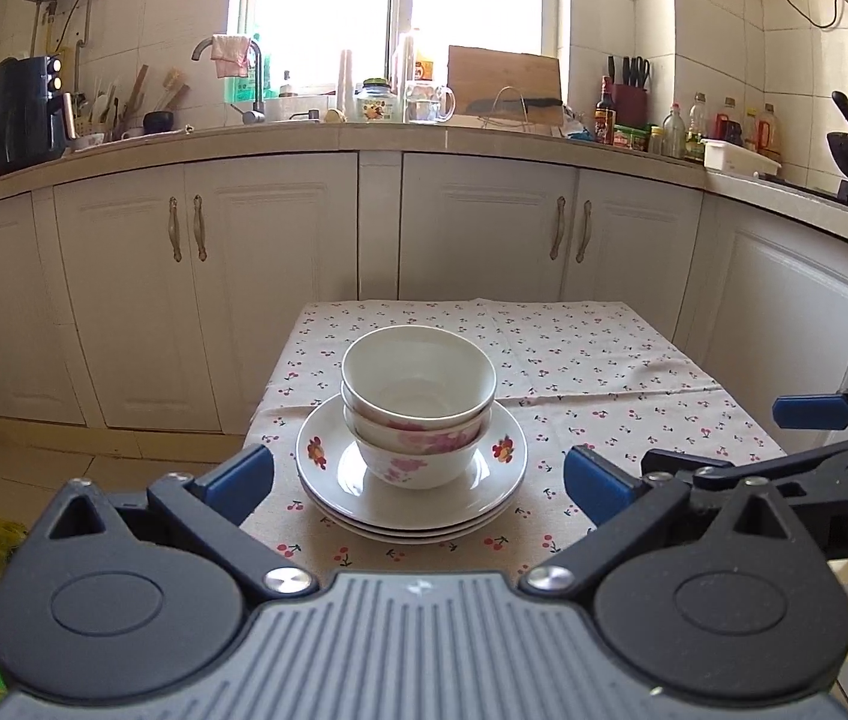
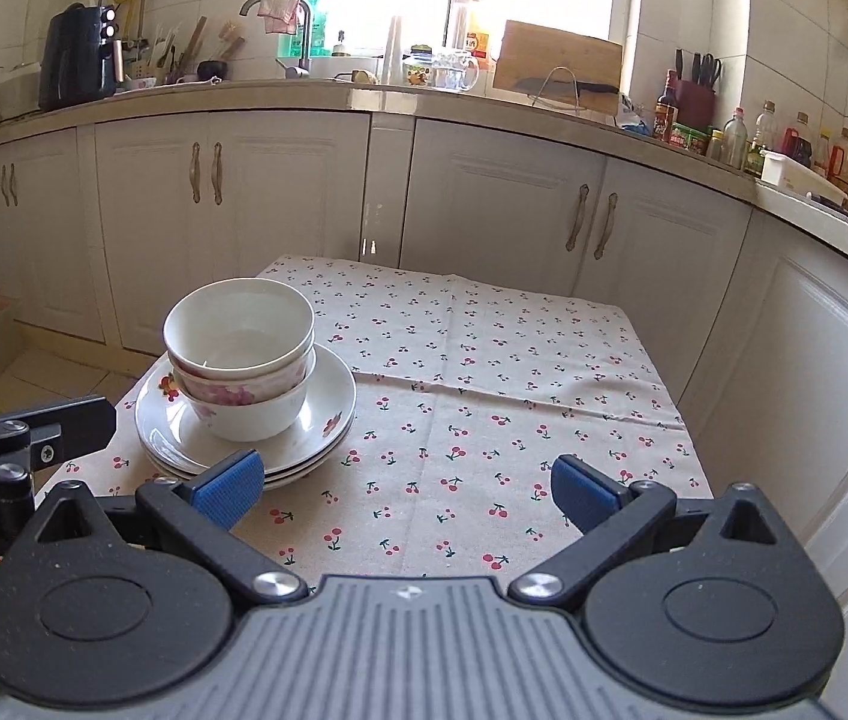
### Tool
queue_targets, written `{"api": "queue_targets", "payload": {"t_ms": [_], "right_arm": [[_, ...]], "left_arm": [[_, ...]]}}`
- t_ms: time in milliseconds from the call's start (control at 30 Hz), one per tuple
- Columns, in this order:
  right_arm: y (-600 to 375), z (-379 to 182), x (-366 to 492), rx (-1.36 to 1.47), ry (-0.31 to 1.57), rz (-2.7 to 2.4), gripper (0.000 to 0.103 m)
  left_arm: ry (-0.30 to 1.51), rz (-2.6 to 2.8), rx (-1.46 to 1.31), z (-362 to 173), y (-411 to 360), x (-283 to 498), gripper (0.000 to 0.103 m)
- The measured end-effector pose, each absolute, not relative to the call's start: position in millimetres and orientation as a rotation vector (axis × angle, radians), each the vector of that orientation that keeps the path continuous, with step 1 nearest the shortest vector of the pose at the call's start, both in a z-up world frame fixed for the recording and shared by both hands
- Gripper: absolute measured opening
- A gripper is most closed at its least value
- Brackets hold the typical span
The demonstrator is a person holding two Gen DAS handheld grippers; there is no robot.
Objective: Organize plates and bowls
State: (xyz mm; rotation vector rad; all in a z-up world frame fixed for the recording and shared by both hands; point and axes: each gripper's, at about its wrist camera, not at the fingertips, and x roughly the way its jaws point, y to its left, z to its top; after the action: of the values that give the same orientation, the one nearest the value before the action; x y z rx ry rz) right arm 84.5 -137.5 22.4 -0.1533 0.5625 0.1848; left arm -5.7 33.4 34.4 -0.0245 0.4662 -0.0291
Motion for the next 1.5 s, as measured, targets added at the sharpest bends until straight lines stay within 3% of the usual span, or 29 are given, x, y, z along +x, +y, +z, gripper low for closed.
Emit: {"api": "queue_targets", "payload": {"t_ms": [1500], "right_arm": [[-137.8, 23.4, 82.9, -0.159, 0.545, 0.145, 0.103]], "left_arm": [[0.466, -0.044, -0.056, 33.1, 30.8, -6.3, 0.102]]}}
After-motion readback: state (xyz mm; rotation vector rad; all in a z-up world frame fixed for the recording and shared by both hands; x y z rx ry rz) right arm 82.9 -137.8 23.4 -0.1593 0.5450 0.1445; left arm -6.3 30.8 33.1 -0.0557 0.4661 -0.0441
